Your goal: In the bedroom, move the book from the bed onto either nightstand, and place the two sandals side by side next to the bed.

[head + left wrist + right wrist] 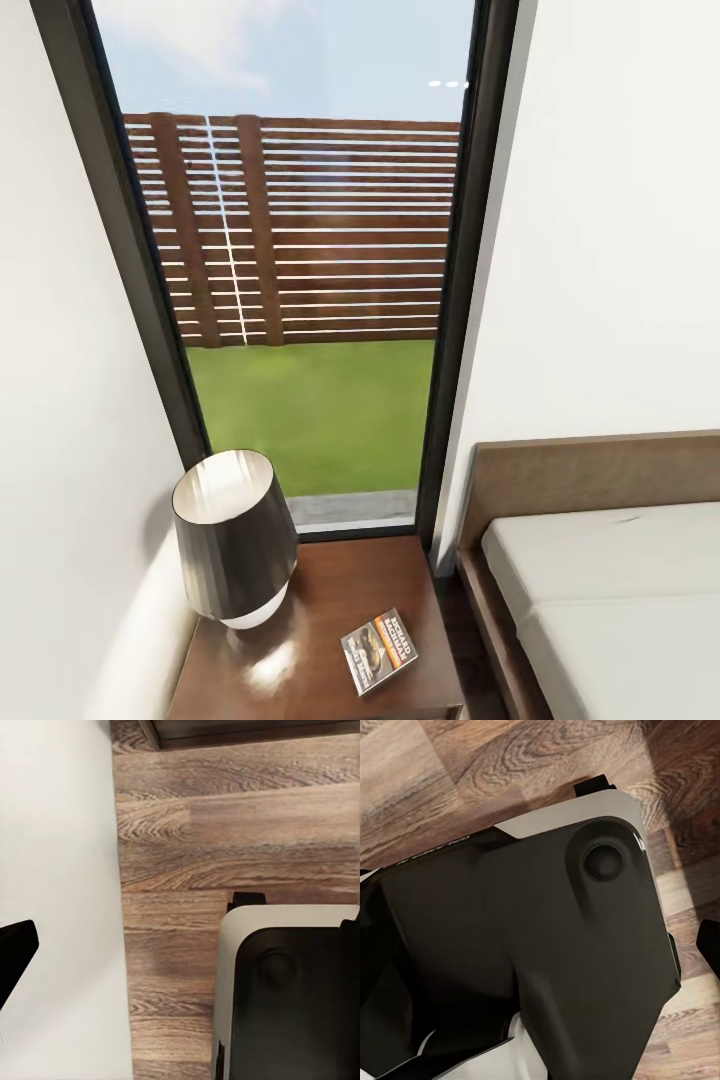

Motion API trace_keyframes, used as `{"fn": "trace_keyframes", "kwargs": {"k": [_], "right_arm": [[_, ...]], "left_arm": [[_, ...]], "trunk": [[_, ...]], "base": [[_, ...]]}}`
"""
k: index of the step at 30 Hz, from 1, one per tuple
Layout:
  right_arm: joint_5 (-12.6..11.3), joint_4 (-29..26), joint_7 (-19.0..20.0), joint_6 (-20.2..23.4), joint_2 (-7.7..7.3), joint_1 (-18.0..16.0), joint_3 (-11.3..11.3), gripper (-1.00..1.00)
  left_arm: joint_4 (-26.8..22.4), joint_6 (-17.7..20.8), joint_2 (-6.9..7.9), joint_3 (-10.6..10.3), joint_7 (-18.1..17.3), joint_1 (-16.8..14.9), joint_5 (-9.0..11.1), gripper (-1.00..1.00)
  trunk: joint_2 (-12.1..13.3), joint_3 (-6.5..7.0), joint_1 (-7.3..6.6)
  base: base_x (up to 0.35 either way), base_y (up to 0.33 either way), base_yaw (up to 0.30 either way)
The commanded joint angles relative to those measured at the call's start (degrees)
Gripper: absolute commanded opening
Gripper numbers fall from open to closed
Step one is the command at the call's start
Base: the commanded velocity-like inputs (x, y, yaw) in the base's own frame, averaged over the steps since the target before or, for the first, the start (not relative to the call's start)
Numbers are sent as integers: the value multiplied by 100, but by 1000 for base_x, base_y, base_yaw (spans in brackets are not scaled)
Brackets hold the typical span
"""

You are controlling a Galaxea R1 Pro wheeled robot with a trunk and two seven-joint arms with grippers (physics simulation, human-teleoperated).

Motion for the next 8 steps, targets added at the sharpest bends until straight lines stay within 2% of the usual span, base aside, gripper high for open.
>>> {"fn": "trace_keyframes", "kwargs": {"k": [1, 8], "right_arm": [[-15, 12, 21, 3, -3, -7, -44, 100], [-15, 12, 21, 3, -3, -7, -44, 100]], "left_arm": [[-7, -9, 2, -48, 18, 0, 36, 100], [-16, -9, -3, -44, 18, -2, 34, 100]], "trunk": [[-6, -8, 1], [-6, -8, 1]], "base": [[0, 0, 0], [0, 0, 0]]}}
